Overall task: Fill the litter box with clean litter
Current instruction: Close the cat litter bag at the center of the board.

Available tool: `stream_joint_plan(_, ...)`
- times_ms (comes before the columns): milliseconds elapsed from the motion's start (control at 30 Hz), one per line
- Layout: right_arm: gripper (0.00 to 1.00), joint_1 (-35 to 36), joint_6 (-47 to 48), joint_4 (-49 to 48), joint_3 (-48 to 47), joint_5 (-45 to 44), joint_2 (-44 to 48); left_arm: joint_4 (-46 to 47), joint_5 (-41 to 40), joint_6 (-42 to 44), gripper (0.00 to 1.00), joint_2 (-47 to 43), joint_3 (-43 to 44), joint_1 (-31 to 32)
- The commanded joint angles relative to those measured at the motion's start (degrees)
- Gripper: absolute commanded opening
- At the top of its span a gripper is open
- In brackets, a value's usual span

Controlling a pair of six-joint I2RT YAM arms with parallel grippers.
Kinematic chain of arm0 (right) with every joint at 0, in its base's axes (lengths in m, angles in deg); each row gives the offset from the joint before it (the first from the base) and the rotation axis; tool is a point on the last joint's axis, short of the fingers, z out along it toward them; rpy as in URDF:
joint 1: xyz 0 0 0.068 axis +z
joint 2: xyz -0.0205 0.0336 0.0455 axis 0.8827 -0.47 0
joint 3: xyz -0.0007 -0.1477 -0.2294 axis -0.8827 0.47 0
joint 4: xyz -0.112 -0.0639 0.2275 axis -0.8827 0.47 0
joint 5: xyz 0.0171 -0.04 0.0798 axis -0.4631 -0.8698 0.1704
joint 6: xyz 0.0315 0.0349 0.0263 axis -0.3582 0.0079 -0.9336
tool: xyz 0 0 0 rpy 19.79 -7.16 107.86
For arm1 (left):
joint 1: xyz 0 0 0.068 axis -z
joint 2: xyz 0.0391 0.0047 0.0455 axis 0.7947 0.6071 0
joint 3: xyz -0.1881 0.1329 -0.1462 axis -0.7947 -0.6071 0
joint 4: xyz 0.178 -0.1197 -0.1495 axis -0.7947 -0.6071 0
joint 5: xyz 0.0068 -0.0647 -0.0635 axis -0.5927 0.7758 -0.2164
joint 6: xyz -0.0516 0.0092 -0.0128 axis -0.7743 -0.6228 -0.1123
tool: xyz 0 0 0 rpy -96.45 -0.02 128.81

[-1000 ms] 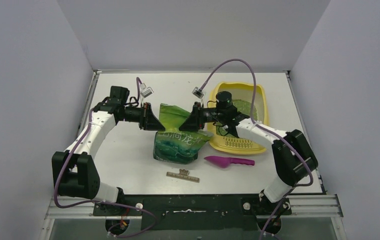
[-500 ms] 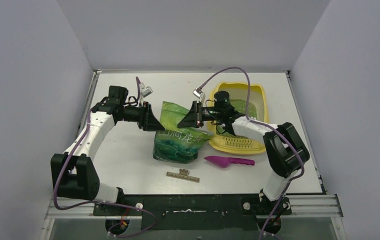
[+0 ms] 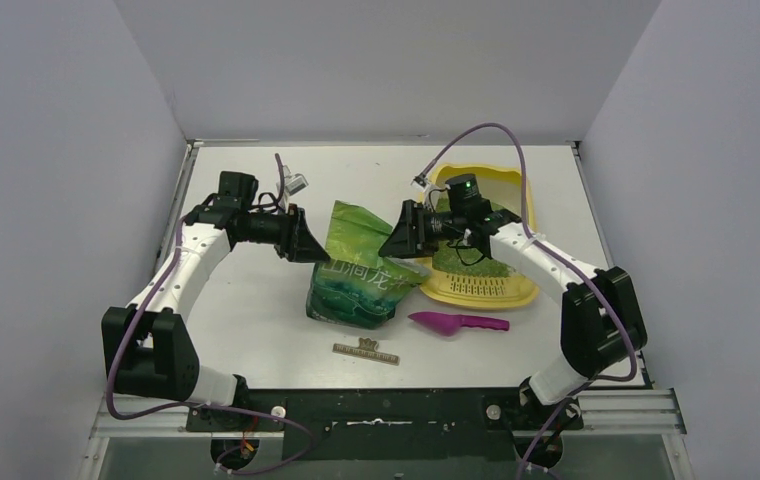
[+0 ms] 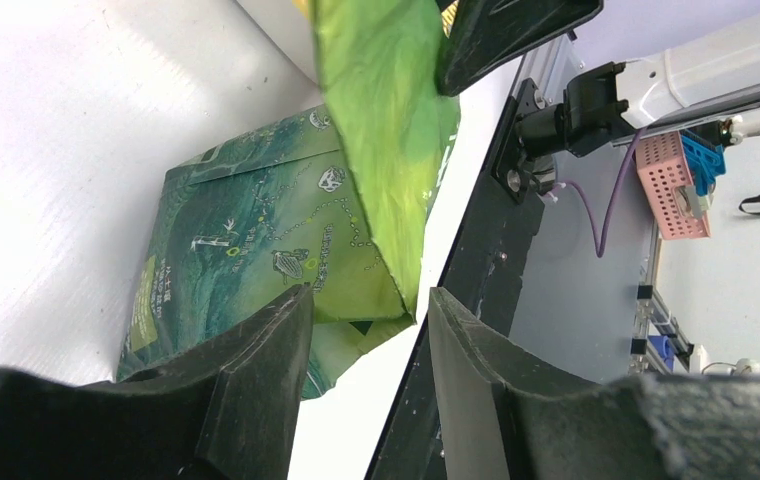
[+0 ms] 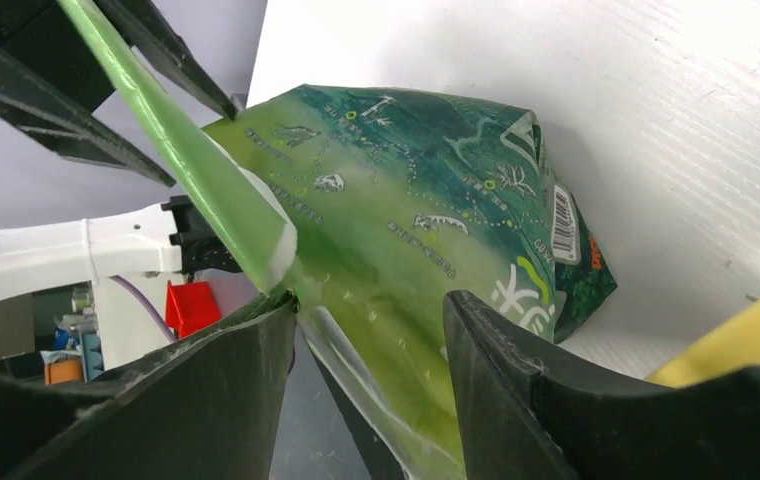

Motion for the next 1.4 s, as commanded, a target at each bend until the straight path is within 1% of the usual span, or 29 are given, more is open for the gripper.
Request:
stream_joint_plan(0,0.56,-1.1,2.2,-0.3,1.5,3.8,3.6,3.7,0.8,-2.2,0.43,-1.0,1.3,0.4)
stream_joint_plan(133,0.56,-1.1,3.3,-0.9,2.3,7.0,3.1,5.6,0.8,-3.7,0.44,-0.7,1.8,1.1)
stream_joint_plan(167,0.55,-1.1,3.1,-1.0,2.3,7.6,2.6,5.6,0.6,-3.9,0.44,-0.6,1.9,1.3)
stream_joint_plan(233,0.49,-0.8,2.8,-0.9,1.9,8.2,1.3,5.7,0.2,-4.0,0.44,-0.5,2.0,1.5)
stream_joint_plan(267,0.45,-0.7,2.4,-0.9,1.8,7.6,0.5,5.7,-0.1,-4.1,0.44,-0.5,2.0,1.5)
stream_joint_plan(333,0.27,-0.7,-0.5,-2.9,2.3,7.2,-1.2,5.6,-0.6,-4.1,0.44,-0.6,2.0,1.7)
stream_joint_plan(400,0.15,-0.8,-4.0,-6.3,2.9,7.2,-2.7,5.7,-1.0,-4.2,0.44,-0.8,2.0,1.7)
stream_joint_plan(533,0.0,0.1,-10.3,-14.1,3.2,8.9,-5.0,5.9,-1.0,-4.4,0.44,-0.8,2.0,1.8)
stream_joint_plan(633,0.0,0.7,-12.6,-17.1,2.4,10.4,-5.9,6.4,-0.5,-4.6,0.44,-0.1,2.3,1.9)
stream_joint_plan(733,0.0,0.9,-12.3,-15.2,1.8,10.6,-6.5,5.4,-1.6,-4.5,0.44,1.0,3.1,2.0)
stream_joint_plan(767,0.03,1.0,-11.0,-12.4,1.3,10.2,-6.7,4.6,-2.7,-4.2,0.44,1.1,3.5,2.0)
stream_joint_plan(800,0.11,0.9,-8.7,-7.9,0.5,8.8,-6.7,3.8,-4.1,-3.8,0.44,1.1,3.8,2.0)
stream_joint_plan(867,0.26,0.5,-1.4,2.8,-1.9,2.7,-5.8,3.1,-6.5,-3.4,0.44,0.2,3.6,1.8)
stream_joint_plan(900,0.32,0.2,1.3,5.6,-2.4,0.5,-5.0,3.5,-7.2,-3.7,0.43,-0.3,3.2,1.8)
stream_joint_plan(967,0.39,-0.9,2.9,5.8,-1.8,-0.7,-2.8,4.7,-7.5,-4.4,0.39,-0.7,2.4,1.7)
stream_joint_plan(1067,0.48,-3.6,5.5,5.8,-0.7,-3.1,2.0,4.9,-6.1,-4.9,0.34,0.1,2.5,1.8)
stream_joint_plan(1200,0.54,-6.3,12.7,8.1,0.3,-8.6,7.6,3.3,-5.9,-4.4,0.33,1.7,3.4,2.3)
stream_joint_plan(1233,0.56,-6.4,15.0,8.5,0.8,-9.1,9.0,2.7,-6.5,-4.1,0.33,1.9,3.6,2.3)
stream_joint_plan(1300,0.57,-6.2,21.1,8.7,2.4,-9.5,12.4,1.2,-7.6,-3.3,0.28,2.3,3.9,2.4)
stream_joint_plan(1367,0.58,-5.2,27.2,6.6,5.7,-10.8,16.5,-0.6,-8.9,-2.4,0.23,2.5,4.3,2.5)
